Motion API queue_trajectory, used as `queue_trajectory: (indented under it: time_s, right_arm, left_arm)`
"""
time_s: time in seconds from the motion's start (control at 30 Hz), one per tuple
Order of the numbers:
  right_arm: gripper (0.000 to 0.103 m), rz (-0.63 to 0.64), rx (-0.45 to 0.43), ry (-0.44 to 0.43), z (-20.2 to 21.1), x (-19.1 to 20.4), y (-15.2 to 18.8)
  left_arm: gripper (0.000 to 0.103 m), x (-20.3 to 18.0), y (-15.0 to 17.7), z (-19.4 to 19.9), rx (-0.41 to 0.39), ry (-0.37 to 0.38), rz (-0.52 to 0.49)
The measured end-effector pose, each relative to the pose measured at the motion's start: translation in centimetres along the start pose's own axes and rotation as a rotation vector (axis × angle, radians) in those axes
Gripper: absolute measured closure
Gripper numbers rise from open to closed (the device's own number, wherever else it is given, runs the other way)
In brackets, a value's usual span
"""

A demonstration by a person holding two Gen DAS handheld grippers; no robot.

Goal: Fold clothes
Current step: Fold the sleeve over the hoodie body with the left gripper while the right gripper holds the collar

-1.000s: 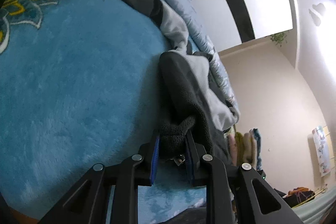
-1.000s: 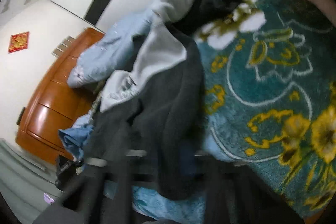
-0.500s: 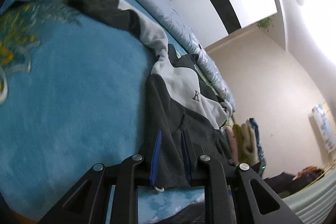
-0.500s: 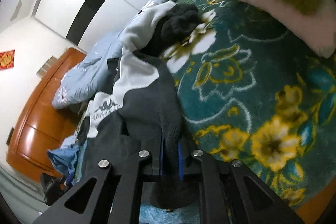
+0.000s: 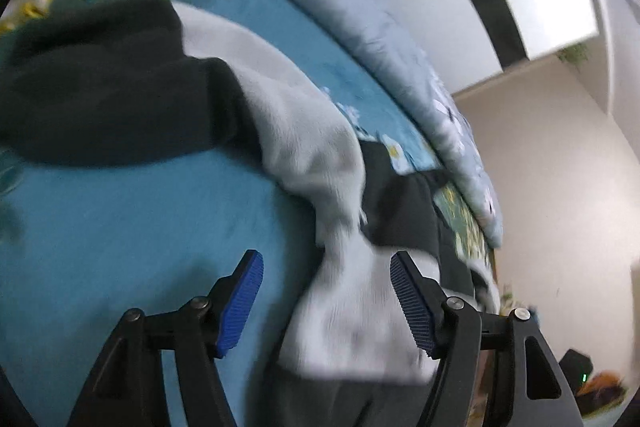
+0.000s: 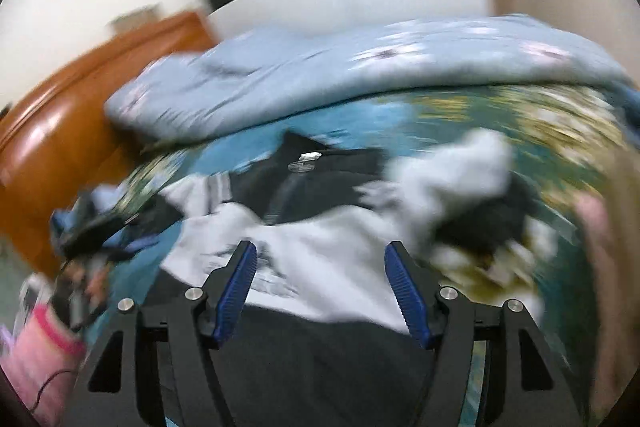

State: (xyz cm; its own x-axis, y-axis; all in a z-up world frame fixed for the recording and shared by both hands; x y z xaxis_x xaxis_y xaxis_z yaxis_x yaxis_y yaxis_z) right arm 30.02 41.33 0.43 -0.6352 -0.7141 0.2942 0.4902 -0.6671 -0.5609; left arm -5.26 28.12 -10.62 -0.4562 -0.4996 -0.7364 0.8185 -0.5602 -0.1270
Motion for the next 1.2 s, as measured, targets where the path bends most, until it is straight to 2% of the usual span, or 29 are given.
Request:
queue_trajectory:
  time_s: [0.13,0.17,0.2,0.23,0.3,0.4,0.53,0.57,0.6,0.63,0.67,0.7,0.73,0.8,0.83,0.97,1.03,1.1,1.2]
  right_arm:
    - [0.035,-0.034,0.077,0.029,-5.9,-0.6,-4.9]
    - [0.035,-0.066,0.086,0.050,-7.5,-1.5,-6.3]
    - [0.035,-0.092,0.103,0.076,-8.9,-2.6,-7.4]
    - [0.035,-0.117,0.123,0.103,-10.3,-3.7,-8.4]
    - [0.035,-0.190,0.184,0.153,-12.8,-6.2,-9.5]
    - [0.035,-0.280,0.238,0.161,-15.6,-8.8,-10.6]
    - [0.036,-0.304,0.278,0.144,-17.7,-9.6,-10.5]
    - [0.048,-0.302,0.281,0.150,-17.9,-9.6,-10.3]
    - [0.069,-0.301,0.284,0.155,-18.2,-9.6,-10.2]
    - [0.077,-0.304,0.285,0.160,-18.3,-9.6,-10.2]
    - [0.088,-0.304,0.281,0.162,-18.2,-9.4,-10.4]
    - [0.092,-0.270,0.268,0.180,-17.8,-8.7,-11.1]
    - [0.093,-0.227,0.253,0.204,-17.3,-7.9,-11.8]
    - [0.094,-0.140,0.223,0.250,-16.4,-6.3,-13.4]
    - [0.094,-0.091,0.184,0.275,-15.5,-5.1,-14.7]
    - [0.095,0.072,-0.048,0.349,-10.7,-0.5,-21.1]
    - [0.095,0.126,-0.135,0.393,-9.6,1.1,-23.2]
    - [0.095,0.129,-0.148,0.395,-11.0,1.4,-23.9]
    - [0.095,0.085,-0.080,0.385,-15.2,0.4,-22.9]
  left_arm:
    - [0.033,1.0,-2.9,-3.3,0.000,-0.048,0.069]
    - [0.031,0.9,-3.3,-3.8,0.001,-0.045,0.072]
    - [0.023,0.7,-3.7,-4.0,-0.004,-0.031,0.067]
    - [0.021,0.2,-4.1,-4.1,-0.014,-0.009,0.056]
    - [0.021,-0.2,-4.7,-4.2,-0.020,-0.001,0.032]
    - [0.022,-0.1,-5.5,-4.7,-0.028,0.016,0.020]
    - [0.023,0.4,-6.6,-4.1,-0.063,0.111,0.060]
    - [0.025,0.4,-6.8,-3.9,-0.074,0.130,0.068]
    - [0.034,0.6,-6.9,-3.7,-0.085,0.142,0.072]
    - [0.052,0.7,-7.0,-3.6,-0.094,0.136,0.071]
    - [0.062,0.7,-7.1,-3.5,-0.099,0.110,0.058]
    - [0.080,0.7,-7.2,-3.4,-0.103,0.080,0.040]
    - [0.085,0.7,-7.3,-3.3,-0.107,0.049,0.022]
    - [0.087,0.2,-7.5,-2.2,-0.139,0.040,-0.003]
    - [0.088,-0.3,-7.7,-1.1,-0.179,0.044,-0.019]
    - [0.090,-2.1,-8.4,4.7,-0.372,0.054,-0.095]
    - [0.089,-2.1,-8.8,6.7,-0.446,0.016,-0.126]
    - [0.089,-1.4,-9.5,7.0,-0.462,-0.049,-0.146]
    - [0.088,1.5,-10.0,4.8,-0.368,-0.080,-0.080]
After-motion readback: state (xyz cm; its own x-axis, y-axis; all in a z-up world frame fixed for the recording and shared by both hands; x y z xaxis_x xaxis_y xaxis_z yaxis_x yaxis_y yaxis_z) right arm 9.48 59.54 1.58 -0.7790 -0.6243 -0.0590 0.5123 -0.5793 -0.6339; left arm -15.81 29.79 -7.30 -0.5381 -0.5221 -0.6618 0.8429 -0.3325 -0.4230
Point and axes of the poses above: each gripper's, at about its wrist camera, not at the fingertips, and z roughly against the way its jaws point, x to its left, y to its underside, the point moved 7 cm from there along -z, roughly the way its jaws point, and after that the axes turned 11 degrees about x, right-handed, at the moved point
